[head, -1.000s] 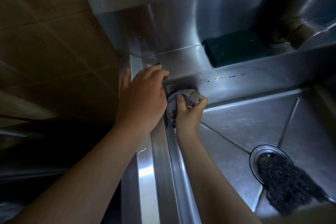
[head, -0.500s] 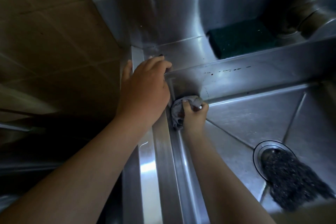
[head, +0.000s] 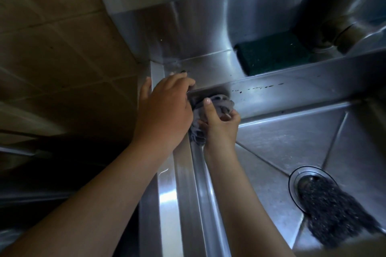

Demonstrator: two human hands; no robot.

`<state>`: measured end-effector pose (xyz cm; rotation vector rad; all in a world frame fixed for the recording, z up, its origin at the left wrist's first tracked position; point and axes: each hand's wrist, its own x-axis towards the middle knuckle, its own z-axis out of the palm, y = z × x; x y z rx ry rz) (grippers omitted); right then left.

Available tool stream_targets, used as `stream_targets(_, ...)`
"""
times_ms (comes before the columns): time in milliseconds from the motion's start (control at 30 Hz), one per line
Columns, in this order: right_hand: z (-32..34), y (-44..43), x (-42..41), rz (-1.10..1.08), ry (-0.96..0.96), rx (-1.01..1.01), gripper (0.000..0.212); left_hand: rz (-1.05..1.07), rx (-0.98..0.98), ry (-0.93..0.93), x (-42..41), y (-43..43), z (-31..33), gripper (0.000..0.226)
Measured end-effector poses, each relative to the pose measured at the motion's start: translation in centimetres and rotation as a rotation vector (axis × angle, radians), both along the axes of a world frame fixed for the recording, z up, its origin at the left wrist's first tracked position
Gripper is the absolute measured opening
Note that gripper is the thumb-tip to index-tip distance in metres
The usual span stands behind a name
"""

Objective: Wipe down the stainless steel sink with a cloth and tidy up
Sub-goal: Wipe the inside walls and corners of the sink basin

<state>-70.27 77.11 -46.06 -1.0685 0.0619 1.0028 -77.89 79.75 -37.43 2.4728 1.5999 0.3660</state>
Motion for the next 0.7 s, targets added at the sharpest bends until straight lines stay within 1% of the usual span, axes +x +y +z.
stream_targets(100,1.5,0.4,-0.2,0.001,-0.064,0.021,0.046,0.007,-0.005,0.005,0.0,0.0,0.0,0.036)
stream_targets(167,1.8,0.6,-0.4,-0.014,-0.15,-0.048,0.047,0.015,-0.008,0.006,0.0,0.0,0.0,0.037)
stream_targets(233,1.5,0.8,-0.5,-0.037,-0.257,-0.107,0.045,0.018,-0.012,0.013,0.1,0.0,0.0,0.037)
stream_targets(267,1.2,0.8,-0.5,-0.046,-0.298,-0.105,0.044,0.018,-0.013,0.015,0.1,0.0,0.0,0.037)
stream_targets(400,-0.6,0.6,-0.5,-0.054,-0.38,-0.1,0.038,0.012,-0.014,0.016,0.0,-0.1,0.1,0.038)
stream_targets(467,-1.9,0.5,-0.3,-0.048,-0.383,-0.106,0.037,0.008,-0.016,0.012,0.0,-0.1,0.2,0.038)
stream_targets(600,-4.7,0.5,0.2,-0.04,-0.328,-0.119,0.034,0.006,-0.022,0.009,0.0,-0.1,0.2,0.038)
stream_targets(700,-6.7,0.3,0.5,-0.016,-0.244,-0.141,0.033,0.005,-0.018,0.009,0.0,-0.2,0.2,0.038)
